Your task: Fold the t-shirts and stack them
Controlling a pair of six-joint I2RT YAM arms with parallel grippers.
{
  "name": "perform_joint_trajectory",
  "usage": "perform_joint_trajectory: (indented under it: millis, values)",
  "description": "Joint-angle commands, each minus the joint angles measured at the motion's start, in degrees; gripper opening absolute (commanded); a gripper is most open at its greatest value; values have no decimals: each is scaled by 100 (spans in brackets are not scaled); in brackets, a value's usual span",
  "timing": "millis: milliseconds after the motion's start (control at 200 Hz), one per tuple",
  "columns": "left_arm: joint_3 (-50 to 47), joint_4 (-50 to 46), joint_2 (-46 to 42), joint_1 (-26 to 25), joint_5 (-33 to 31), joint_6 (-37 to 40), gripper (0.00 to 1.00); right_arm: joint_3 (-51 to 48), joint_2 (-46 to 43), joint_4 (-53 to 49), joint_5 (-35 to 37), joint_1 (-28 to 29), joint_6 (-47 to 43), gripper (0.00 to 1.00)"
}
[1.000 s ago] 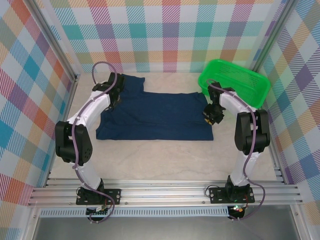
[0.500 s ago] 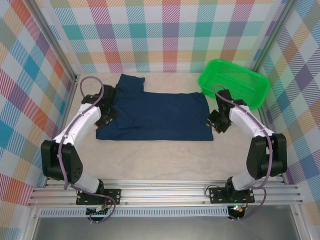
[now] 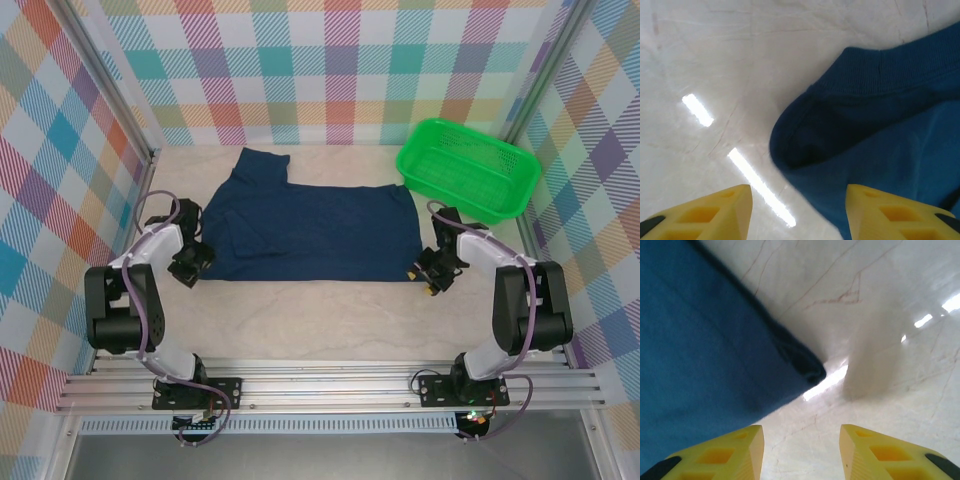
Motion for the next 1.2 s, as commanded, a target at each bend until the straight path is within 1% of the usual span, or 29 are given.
perform_joint_trajectory:
  millis: [0,70,180,280,305,400,485,525,635,745,1010,1100,1195]
  values:
    - [78,189,218,77,-175,173,44,34,163,100,7,-93,-8,43]
    - [103,259,330,93,-352,282,37,35,239,281,-6,-103,-8,42]
    - [175,311,429,96,-576,375,29,240,514,304,-10,-103,-52,35]
    - [159,416,429,100,-770,445,25,316,702,330,106,-103,-27,29]
    - [141,461,419,102,-796,471,23,324,744,367,111,-103,-11,26]
    - [140,544,450,109,-852,547,9,408,901,373,165,-101,70,17]
    - [183,480,481,111,-920,554,0,510,957,284,328,-90,113,4]
    - [184,442,461,107,-959,523,0,562,979,217,387,-83,114,0]
    - [143,262,342,109,-1073,434,0,698,998,3,449,-63,86,0]
    - [-38,36,99,110,-1145,263,0,671,801,-215,516,15,160,0]
    - [-1015,44,-769,102,-951,-417,0,223,327,-662,580,201,377,0]
    - [-1250,-114,-1054,102,-1003,-513,0,18,119,-874,597,251,459,0]
    - [-1535,-280,-1425,73,-888,-694,0,-260,-234,-1166,644,330,642,0]
